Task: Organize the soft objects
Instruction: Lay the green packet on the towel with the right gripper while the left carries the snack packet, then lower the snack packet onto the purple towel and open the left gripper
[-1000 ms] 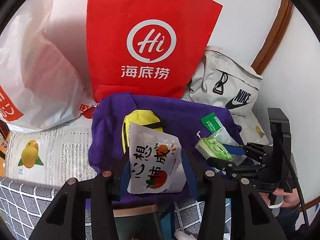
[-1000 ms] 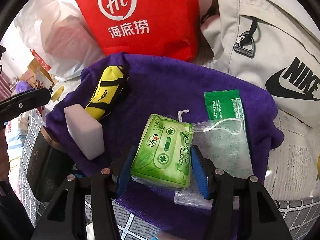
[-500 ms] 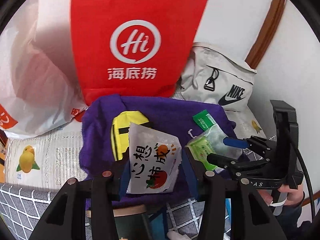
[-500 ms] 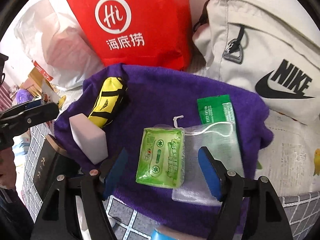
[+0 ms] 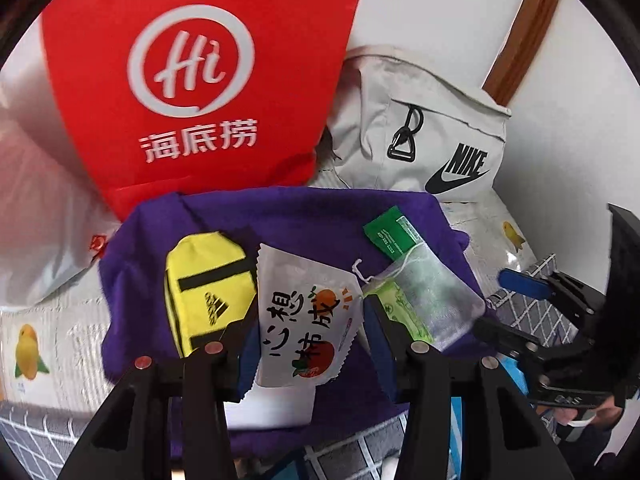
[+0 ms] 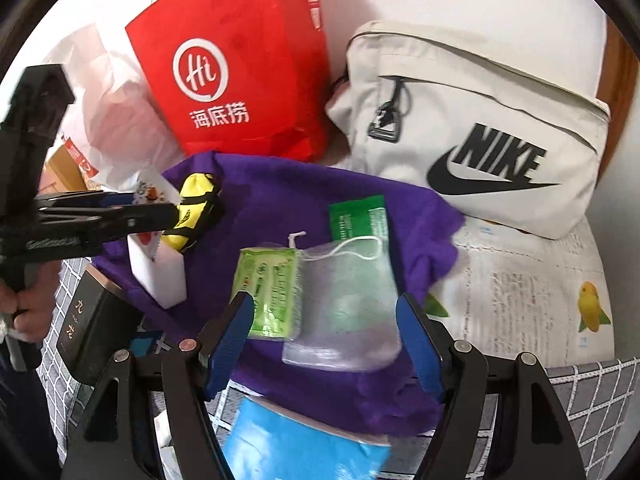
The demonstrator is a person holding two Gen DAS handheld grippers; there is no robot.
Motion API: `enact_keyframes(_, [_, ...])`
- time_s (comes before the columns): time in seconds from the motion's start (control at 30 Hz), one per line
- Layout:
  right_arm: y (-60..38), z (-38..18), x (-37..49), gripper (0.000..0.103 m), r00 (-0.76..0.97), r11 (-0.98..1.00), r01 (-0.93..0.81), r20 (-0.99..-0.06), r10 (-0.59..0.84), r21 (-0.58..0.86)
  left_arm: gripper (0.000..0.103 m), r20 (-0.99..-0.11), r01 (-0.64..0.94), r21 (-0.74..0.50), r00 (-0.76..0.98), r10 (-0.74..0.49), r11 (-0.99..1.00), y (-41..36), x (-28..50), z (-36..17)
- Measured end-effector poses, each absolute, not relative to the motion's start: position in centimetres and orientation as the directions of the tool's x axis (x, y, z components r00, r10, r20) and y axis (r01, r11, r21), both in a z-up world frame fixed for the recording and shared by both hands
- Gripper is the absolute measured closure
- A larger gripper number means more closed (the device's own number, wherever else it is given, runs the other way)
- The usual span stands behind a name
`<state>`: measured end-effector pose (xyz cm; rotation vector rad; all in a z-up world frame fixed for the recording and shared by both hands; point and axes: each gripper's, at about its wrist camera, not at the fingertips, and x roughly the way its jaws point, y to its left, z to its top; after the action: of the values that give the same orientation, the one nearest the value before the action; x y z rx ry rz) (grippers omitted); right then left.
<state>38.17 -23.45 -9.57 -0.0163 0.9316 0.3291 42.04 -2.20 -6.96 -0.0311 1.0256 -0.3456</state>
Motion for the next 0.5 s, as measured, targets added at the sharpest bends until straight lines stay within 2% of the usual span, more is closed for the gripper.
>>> enact_keyframes(0.5, [-24.2,-10.8,38.9,0.030,0.546,0.950,-0.280,-0.791,0.276,0.138,0.056,-0.887,0.248,-0.137,0.401,-0.230,0.959,-3.4,46.4,-10.9])
